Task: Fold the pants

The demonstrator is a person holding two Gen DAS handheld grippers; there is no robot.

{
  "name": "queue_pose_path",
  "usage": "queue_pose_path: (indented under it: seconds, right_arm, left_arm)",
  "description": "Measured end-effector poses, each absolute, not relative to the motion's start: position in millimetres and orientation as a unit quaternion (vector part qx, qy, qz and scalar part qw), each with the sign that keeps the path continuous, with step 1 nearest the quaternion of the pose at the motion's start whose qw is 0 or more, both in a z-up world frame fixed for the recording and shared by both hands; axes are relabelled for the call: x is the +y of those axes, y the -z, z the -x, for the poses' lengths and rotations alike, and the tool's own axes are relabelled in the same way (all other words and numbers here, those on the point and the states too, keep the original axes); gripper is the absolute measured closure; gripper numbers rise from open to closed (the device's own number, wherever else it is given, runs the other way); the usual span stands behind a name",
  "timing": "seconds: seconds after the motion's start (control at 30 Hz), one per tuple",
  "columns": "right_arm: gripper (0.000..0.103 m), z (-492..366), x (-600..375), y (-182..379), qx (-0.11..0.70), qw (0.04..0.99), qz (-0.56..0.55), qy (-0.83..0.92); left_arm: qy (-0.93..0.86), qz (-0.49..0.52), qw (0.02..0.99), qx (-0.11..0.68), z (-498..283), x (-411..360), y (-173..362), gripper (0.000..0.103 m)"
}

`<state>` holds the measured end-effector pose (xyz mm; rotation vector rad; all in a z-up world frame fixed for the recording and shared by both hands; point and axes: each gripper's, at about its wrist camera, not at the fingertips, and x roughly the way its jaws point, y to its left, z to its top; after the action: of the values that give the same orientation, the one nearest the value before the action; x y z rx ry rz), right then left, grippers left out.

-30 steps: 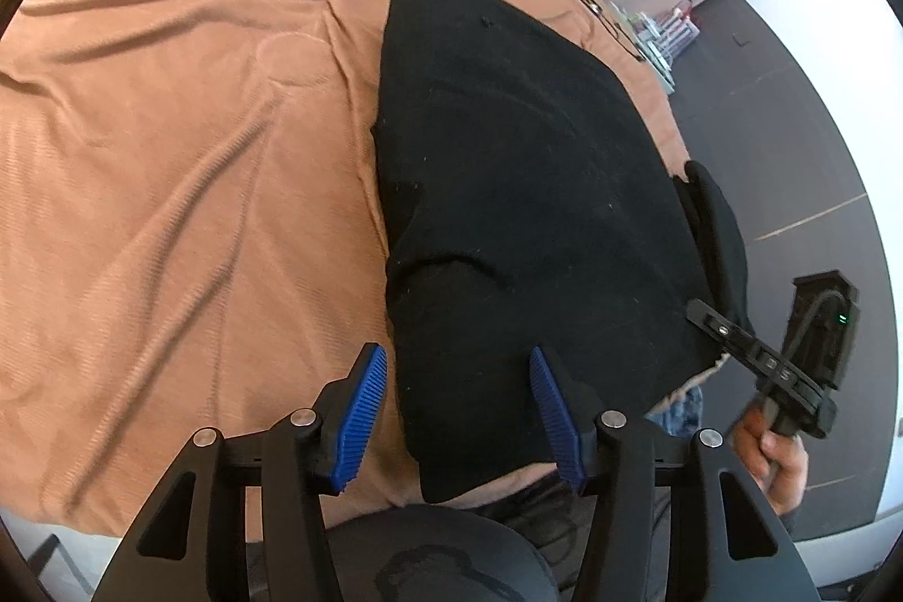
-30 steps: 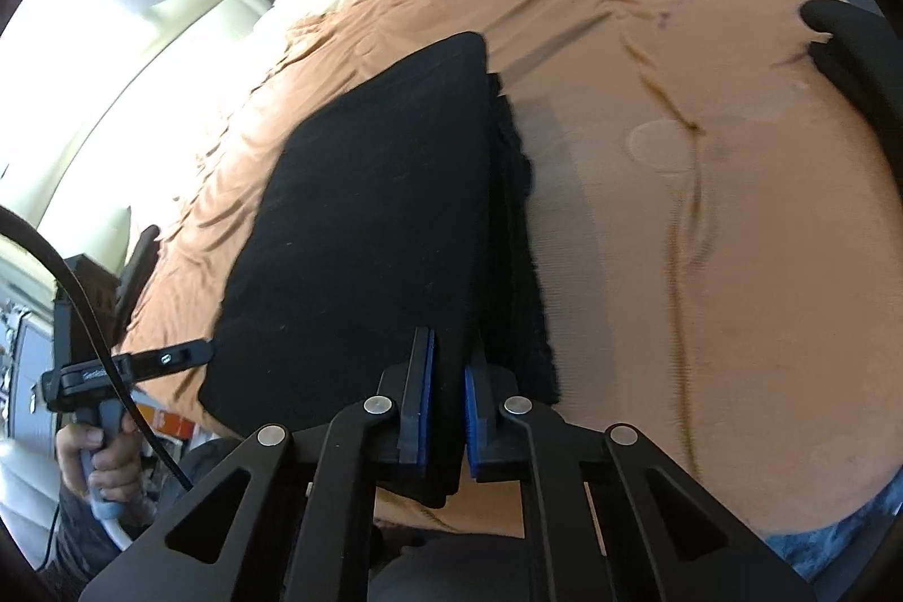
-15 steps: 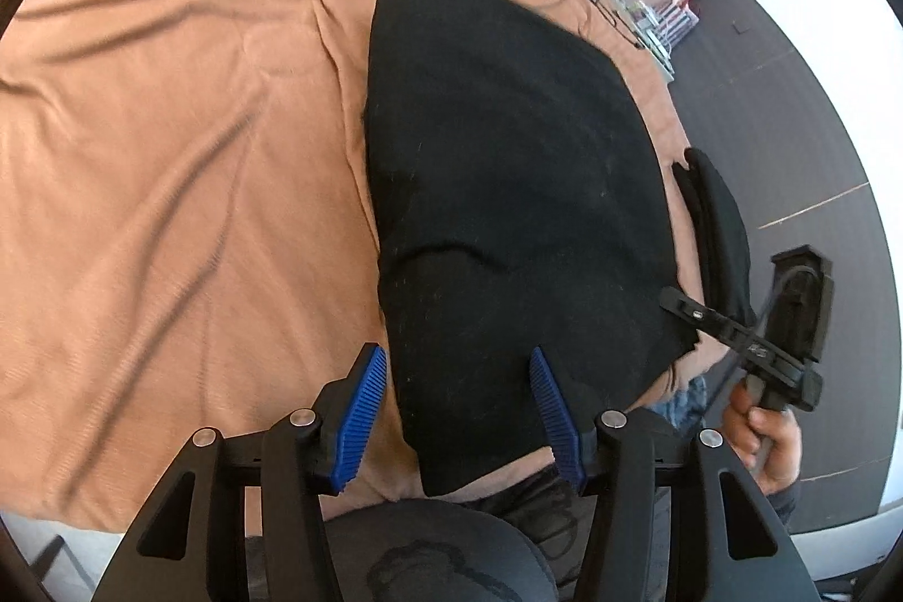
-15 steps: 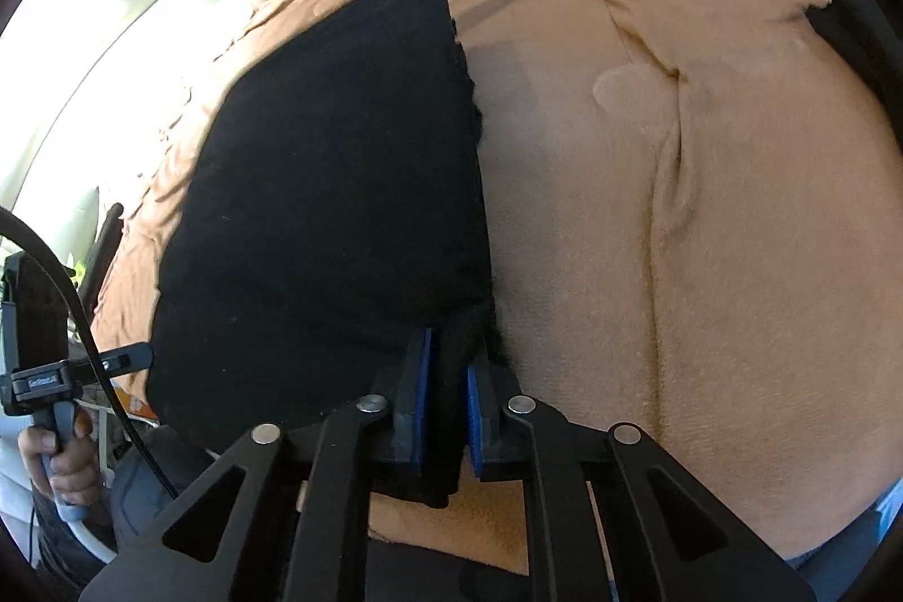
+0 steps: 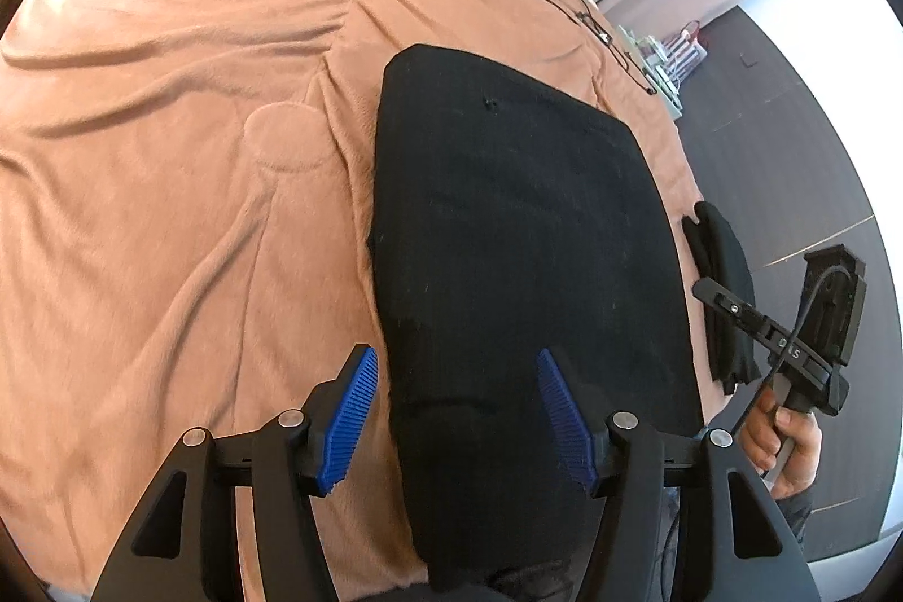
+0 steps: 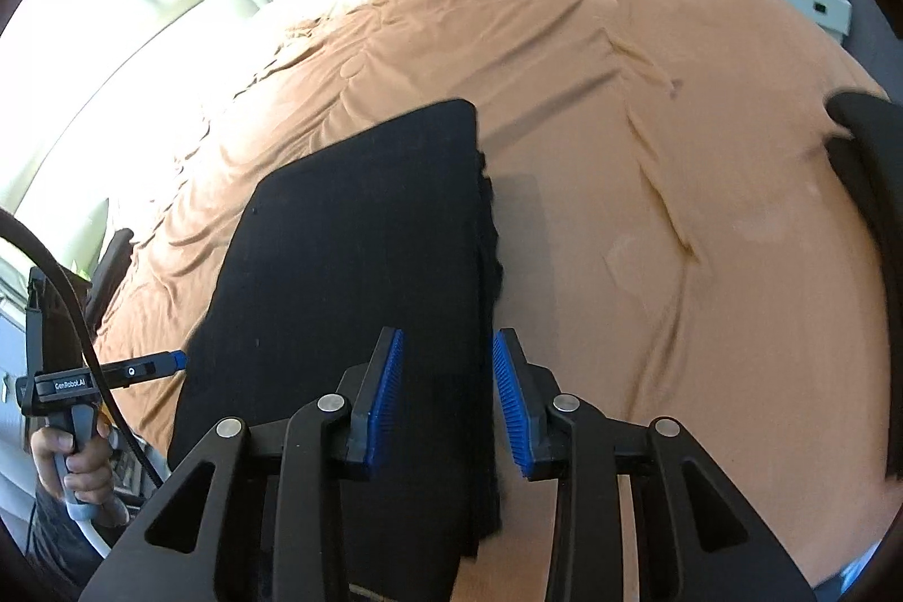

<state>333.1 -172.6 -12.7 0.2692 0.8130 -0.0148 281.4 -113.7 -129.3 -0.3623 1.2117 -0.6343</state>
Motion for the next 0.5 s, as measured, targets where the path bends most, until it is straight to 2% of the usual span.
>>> queue_pose_path:
  seconds: [0.23,0.37,0.5]
  right_arm:
    - [0.072,-384,-171,30,0.424,0.900,-0.102,0.008]
    - [0.073,-408,-177,31,0.415,0.903,-0.110,0.014]
    - [0.080,-427,-178,31,0.409,0.907,-0.100,0.018]
  left_arm:
    - [0.285,0.168,0.759,0.561,-301,-123,138,0.041]
    - [0.285,0.170,0.757,0.562,-314,-127,142,0.041]
    - [0.281,0.171,0.759,0.562,-322,-129,143,0.040]
